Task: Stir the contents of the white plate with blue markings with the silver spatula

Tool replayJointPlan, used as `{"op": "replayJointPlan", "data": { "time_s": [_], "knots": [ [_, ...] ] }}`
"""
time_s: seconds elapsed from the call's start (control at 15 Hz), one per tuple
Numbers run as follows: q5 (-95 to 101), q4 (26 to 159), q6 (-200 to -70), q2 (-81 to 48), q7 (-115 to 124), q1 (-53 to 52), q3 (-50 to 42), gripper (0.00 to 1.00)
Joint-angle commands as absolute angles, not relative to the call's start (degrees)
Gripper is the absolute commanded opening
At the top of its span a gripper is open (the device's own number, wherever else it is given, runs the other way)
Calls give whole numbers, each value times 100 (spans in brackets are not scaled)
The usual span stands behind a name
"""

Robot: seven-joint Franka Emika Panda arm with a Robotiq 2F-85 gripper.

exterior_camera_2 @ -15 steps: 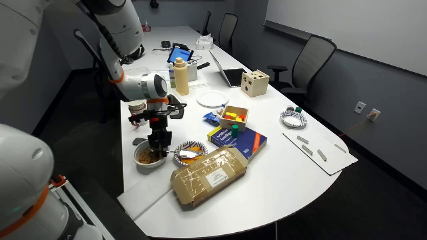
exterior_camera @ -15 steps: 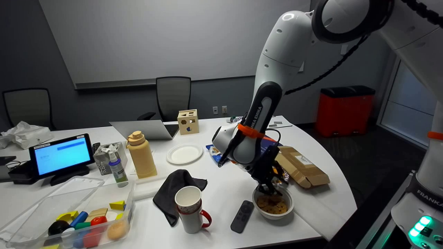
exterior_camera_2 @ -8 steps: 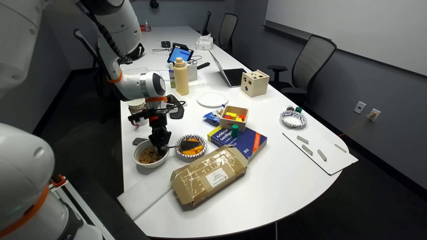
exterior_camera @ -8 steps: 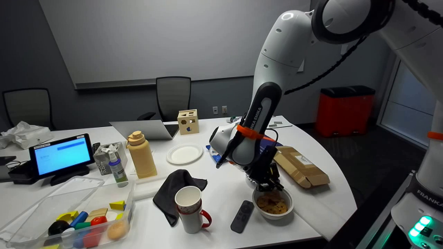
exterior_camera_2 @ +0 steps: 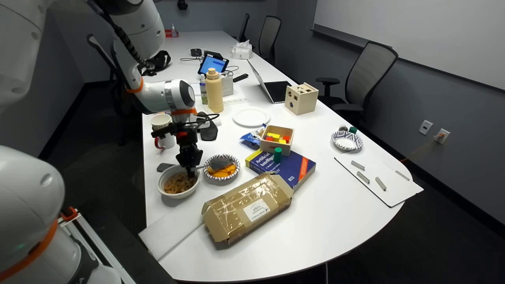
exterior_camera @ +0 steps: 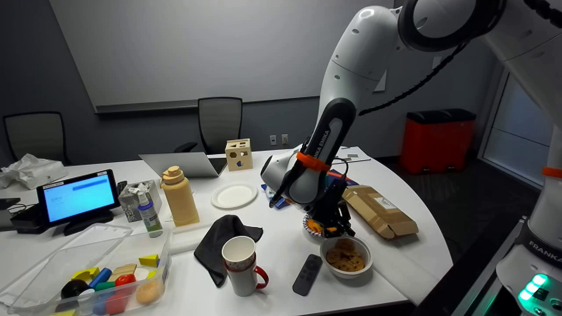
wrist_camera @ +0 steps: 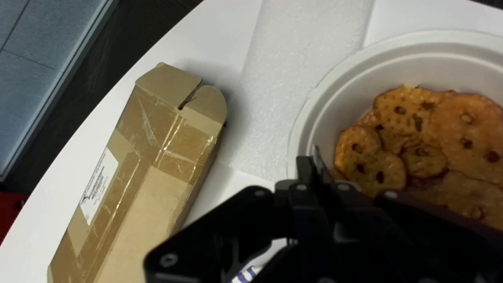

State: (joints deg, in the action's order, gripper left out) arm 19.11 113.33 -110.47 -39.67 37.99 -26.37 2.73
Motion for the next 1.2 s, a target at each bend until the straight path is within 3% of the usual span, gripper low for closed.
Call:
{"op": "replayJointPlan", "data": {
  "time_s": [0.0, 0.4, 0.73, 1.13],
  "knots": [
    [1857, 11406, -10537, -3491, 3320, -2453, 374, 1],
    [1096, 11118, -9602, -2845, 1345, -1791, 740, 1],
    [439, 10590, -8548, -3053, 208, -1294, 772, 1],
    [-145, 10684, -8785, -3327, 149, -1067, 704, 1]
  ]
}}
